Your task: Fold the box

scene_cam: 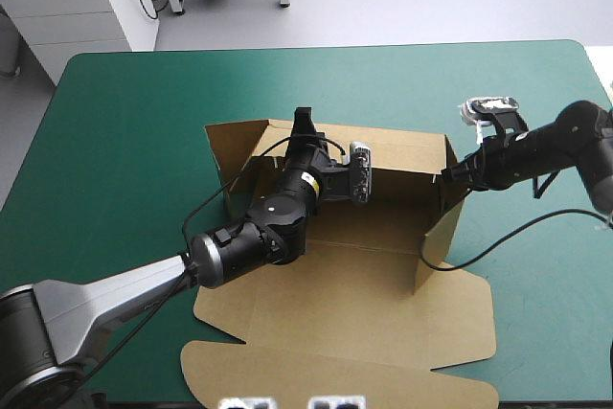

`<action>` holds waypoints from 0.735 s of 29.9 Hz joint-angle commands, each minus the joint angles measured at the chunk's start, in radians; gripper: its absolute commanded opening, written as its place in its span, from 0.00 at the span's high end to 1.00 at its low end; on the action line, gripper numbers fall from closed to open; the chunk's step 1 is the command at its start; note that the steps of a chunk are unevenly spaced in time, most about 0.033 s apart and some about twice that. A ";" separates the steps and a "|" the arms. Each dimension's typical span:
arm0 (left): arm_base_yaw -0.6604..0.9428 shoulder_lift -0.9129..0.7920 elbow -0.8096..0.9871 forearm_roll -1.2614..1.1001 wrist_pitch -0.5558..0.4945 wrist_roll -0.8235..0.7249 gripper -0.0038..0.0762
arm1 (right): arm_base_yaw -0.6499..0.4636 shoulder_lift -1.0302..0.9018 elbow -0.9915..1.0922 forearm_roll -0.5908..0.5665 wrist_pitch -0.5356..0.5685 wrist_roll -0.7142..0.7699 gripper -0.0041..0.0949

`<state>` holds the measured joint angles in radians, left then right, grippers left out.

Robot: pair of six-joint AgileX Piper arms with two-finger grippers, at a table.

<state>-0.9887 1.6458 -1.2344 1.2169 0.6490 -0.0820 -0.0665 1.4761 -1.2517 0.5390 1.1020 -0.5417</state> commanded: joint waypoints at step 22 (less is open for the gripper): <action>-0.009 -0.025 -0.014 -0.060 -0.042 0.011 0.96 | 0.000 -0.268 0.571 0.815 -0.363 -0.783 0.98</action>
<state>-0.9887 1.6458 -1.2344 1.2126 0.6426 -0.0558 -0.0708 1.2095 -0.6607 1.2512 0.7040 -1.2574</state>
